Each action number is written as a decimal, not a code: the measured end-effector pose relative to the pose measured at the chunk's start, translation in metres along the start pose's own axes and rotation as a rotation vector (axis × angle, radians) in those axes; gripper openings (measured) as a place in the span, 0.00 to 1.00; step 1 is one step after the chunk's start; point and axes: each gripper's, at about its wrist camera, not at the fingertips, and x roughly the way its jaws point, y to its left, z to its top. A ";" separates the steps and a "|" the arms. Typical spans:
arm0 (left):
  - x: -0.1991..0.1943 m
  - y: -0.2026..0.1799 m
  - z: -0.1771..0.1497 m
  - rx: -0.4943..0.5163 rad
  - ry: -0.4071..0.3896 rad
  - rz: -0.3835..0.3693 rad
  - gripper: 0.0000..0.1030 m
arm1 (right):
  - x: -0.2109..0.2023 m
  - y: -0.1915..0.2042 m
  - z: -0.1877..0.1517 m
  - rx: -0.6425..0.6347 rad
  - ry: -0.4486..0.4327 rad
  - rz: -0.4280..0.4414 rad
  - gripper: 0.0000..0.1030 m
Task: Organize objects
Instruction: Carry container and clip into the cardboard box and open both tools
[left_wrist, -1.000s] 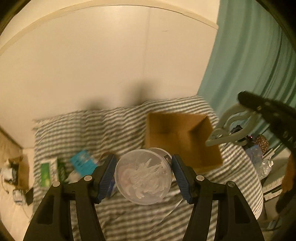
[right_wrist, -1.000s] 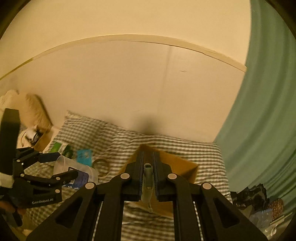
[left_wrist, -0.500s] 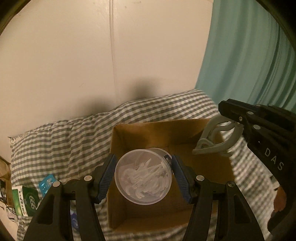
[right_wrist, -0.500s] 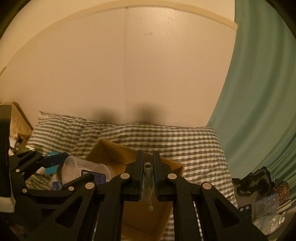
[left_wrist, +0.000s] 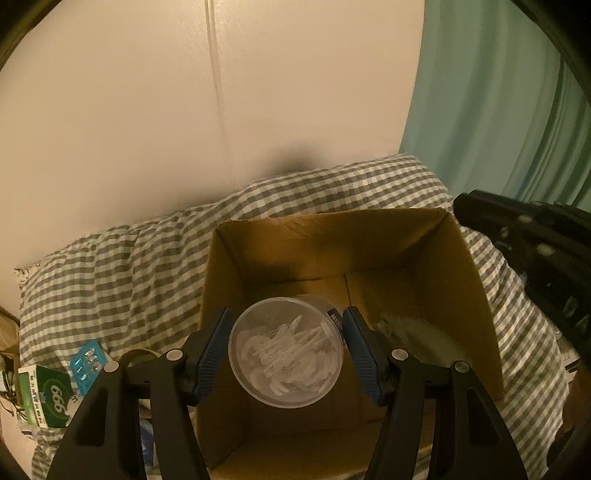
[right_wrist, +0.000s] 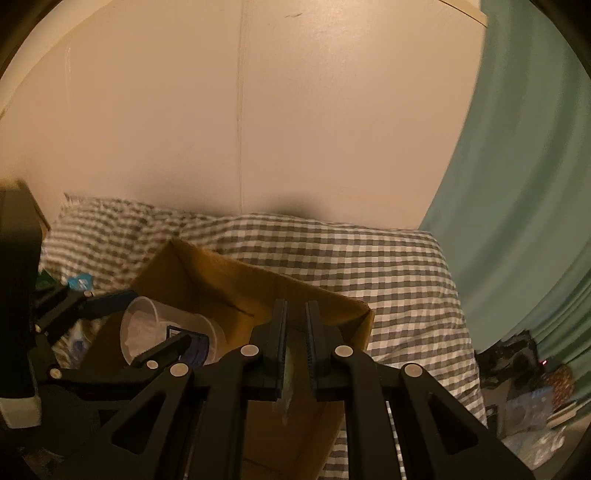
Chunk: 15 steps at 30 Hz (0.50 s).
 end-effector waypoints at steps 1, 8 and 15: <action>-0.004 0.001 0.000 0.001 0.001 0.002 0.64 | -0.005 -0.002 0.001 0.016 -0.006 0.007 0.09; -0.062 0.022 0.006 -0.014 -0.082 0.044 0.84 | -0.052 -0.007 0.010 0.035 -0.038 0.011 0.09; -0.133 0.065 0.004 -0.042 -0.164 0.103 1.00 | -0.124 0.021 0.025 0.029 -0.110 0.023 0.52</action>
